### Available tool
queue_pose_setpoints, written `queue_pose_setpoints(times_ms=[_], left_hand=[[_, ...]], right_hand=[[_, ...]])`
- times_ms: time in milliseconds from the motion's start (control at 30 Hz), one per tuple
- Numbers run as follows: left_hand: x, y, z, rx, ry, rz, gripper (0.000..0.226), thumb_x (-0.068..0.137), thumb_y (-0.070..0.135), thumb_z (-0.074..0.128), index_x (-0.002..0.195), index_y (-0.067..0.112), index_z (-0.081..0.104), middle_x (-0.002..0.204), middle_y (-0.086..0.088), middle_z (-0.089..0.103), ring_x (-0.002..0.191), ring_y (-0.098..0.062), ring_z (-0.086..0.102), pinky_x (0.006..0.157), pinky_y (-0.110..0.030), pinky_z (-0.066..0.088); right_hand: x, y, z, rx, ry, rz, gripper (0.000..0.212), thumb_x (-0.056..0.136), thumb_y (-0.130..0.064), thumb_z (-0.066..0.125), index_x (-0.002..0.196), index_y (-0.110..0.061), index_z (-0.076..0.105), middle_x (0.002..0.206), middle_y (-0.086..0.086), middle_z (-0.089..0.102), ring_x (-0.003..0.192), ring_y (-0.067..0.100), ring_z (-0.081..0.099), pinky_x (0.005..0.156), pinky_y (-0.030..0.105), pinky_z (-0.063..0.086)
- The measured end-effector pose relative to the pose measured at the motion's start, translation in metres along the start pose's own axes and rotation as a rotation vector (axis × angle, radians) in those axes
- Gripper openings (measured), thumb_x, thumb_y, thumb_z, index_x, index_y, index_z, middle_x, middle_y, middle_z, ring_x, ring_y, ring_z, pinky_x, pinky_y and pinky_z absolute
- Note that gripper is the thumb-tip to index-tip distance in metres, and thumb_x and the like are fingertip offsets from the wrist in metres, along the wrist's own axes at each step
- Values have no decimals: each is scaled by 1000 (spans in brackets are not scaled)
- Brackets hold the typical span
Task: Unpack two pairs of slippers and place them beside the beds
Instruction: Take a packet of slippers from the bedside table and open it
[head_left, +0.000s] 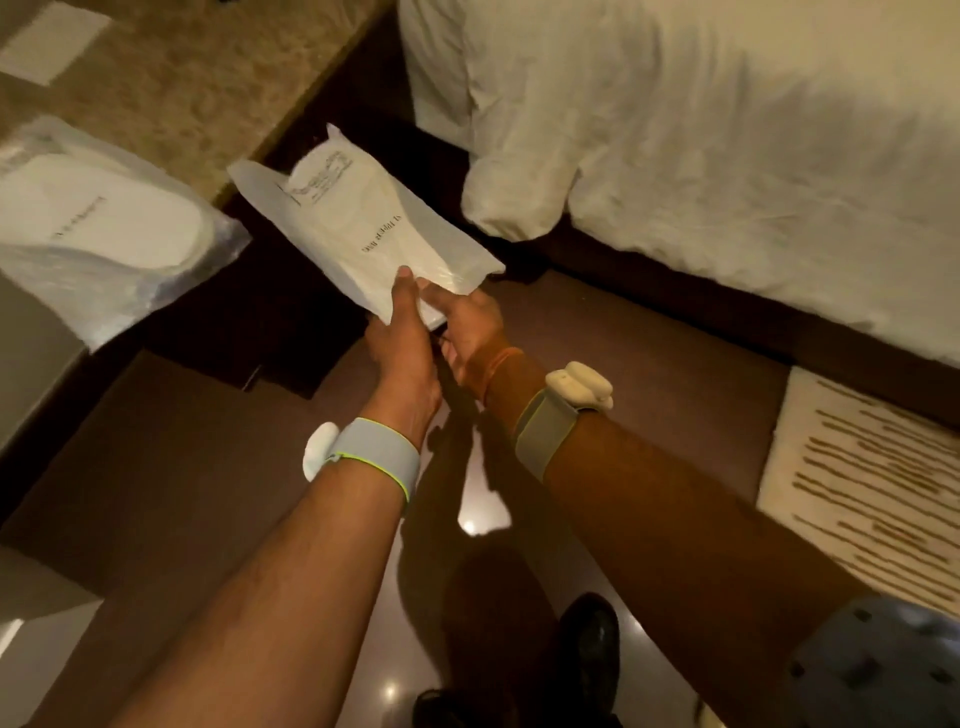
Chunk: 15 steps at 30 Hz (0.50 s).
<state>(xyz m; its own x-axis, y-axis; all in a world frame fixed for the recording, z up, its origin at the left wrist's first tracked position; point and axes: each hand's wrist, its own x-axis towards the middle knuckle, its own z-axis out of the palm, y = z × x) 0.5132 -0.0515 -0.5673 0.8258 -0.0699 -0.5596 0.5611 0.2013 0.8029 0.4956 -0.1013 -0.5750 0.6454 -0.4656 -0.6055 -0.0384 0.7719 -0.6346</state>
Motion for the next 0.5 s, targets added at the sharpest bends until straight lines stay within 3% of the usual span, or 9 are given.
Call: queue_pose_setpoints(times_ms=[67,167,267,333,433,500], left_hand=[[-3,-31,21,45,-34,46,21,90,35,66,107,22,61,101,2,72,90,-14,72,80,-30,61],[0,-72,36,107,-127,64,14,92,33,64,103,24,61,98,3,71,83,-10,70,70,-24,61],[5,-117,47,135,-173,47,34,94,31,62,123,14,59,114,-8,69,93,-20,70,84,-37,60],[5,-163,49,132,-207,28,39,95,32,60,129,13,57,116,-9,69,99,-24,69,84,-39,60],[13,-218,51,122,-249,-33,32,95,34,60,123,16,58,102,-7,71,78,-19,69,54,-23,56],[16,-254,55,128,-309,-45,29,96,35,59,120,19,58,94,-4,70,69,-16,67,44,-18,50]], right_hand=[[10,-7,-36,36,49,-45,29,81,-3,72,108,-7,64,104,14,71,80,20,68,76,34,57],[23,-8,-84,26,90,-43,45,81,-10,73,122,-5,58,110,14,70,85,22,67,69,31,55],[34,-10,-133,-97,64,7,36,81,-15,74,115,-9,61,101,7,70,75,15,65,57,23,49],[46,-1,-175,-182,41,12,26,82,-15,73,104,-12,60,92,5,69,70,14,64,54,23,49],[64,4,-221,-314,70,-5,46,81,-13,74,117,-8,45,88,10,67,70,22,62,55,31,51],[77,17,-255,-343,100,-64,61,80,-14,75,127,-4,36,88,13,66,66,24,59,51,32,50]])
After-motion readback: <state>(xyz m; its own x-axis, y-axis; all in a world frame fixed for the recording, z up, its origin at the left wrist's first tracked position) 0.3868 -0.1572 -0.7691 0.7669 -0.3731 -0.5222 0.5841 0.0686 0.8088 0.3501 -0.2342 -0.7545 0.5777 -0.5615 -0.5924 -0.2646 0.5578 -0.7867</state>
